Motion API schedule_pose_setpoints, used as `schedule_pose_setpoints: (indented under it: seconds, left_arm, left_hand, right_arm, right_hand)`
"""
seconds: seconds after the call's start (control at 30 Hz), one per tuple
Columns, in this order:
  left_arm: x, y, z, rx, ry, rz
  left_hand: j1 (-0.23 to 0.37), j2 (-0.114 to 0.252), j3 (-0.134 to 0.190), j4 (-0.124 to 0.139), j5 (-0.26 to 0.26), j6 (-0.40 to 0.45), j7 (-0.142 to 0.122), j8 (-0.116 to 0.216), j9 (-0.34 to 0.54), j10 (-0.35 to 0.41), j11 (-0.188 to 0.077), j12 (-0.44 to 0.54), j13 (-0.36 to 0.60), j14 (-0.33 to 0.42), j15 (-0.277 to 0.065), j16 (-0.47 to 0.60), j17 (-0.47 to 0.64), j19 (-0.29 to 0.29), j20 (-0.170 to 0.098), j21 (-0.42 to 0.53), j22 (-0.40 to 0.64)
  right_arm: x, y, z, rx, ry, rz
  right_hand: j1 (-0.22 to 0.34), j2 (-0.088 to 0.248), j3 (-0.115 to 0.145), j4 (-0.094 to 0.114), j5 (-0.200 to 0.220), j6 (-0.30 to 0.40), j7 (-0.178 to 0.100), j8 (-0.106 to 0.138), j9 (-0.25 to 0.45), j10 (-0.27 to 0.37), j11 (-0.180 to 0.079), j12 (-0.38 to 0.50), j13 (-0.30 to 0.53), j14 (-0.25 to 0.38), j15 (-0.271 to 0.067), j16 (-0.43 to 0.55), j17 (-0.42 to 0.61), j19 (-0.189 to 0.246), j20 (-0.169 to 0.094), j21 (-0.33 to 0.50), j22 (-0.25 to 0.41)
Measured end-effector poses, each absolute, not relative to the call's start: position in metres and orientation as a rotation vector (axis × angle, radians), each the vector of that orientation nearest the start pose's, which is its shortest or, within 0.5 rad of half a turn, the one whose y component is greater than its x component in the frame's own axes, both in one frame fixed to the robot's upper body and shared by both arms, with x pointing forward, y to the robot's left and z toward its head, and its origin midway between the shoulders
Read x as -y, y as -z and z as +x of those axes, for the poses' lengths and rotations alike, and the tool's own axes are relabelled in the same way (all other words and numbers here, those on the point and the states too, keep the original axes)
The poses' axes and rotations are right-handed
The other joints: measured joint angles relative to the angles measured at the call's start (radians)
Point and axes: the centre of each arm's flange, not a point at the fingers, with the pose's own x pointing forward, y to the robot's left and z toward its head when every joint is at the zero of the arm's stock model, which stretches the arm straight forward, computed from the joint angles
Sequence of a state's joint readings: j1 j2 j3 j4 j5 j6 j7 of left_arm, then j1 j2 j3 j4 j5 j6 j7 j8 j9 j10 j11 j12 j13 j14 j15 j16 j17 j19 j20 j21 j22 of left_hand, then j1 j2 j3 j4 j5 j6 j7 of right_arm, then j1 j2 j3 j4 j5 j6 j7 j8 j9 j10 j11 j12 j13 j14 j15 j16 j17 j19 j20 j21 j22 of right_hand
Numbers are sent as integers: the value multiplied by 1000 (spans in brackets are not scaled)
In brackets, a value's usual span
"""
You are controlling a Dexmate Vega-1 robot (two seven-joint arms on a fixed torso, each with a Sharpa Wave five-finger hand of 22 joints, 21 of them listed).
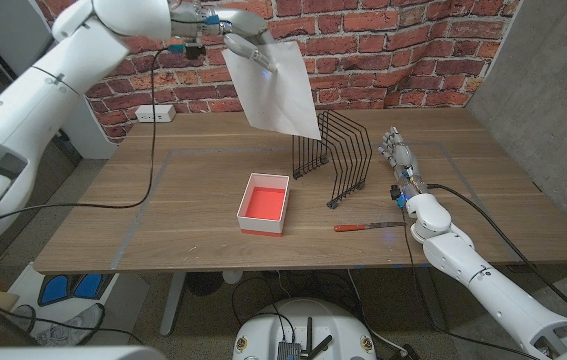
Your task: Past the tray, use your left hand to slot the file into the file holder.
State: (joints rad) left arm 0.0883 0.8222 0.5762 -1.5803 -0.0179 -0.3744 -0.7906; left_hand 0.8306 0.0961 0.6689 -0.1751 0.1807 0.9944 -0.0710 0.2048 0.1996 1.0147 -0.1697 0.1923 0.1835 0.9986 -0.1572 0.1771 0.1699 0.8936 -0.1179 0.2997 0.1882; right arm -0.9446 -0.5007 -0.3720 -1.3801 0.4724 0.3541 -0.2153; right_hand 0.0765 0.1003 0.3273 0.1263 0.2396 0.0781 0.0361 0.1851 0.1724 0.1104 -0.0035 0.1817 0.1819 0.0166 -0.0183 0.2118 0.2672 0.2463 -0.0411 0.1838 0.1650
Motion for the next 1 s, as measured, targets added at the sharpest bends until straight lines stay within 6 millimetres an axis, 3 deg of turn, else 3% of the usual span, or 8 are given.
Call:
schedule_pose_setpoints:
  seconds: [1.0]
  left_arm:
    - [-155,-332,493,1064,720,1667]
  left_hand:
    - [0,0,0,0,0,5,-5,0,0,4,-4,0,0,0,0,0,0,-2,-2,4,0]
  right_arm:
    - [284,60,633,654,-16,-12]
  right_hand:
    - [-4,-4,5,0,0,0,0,0,0,0,0,0,0,0,0,0,0,0,0,0,0]
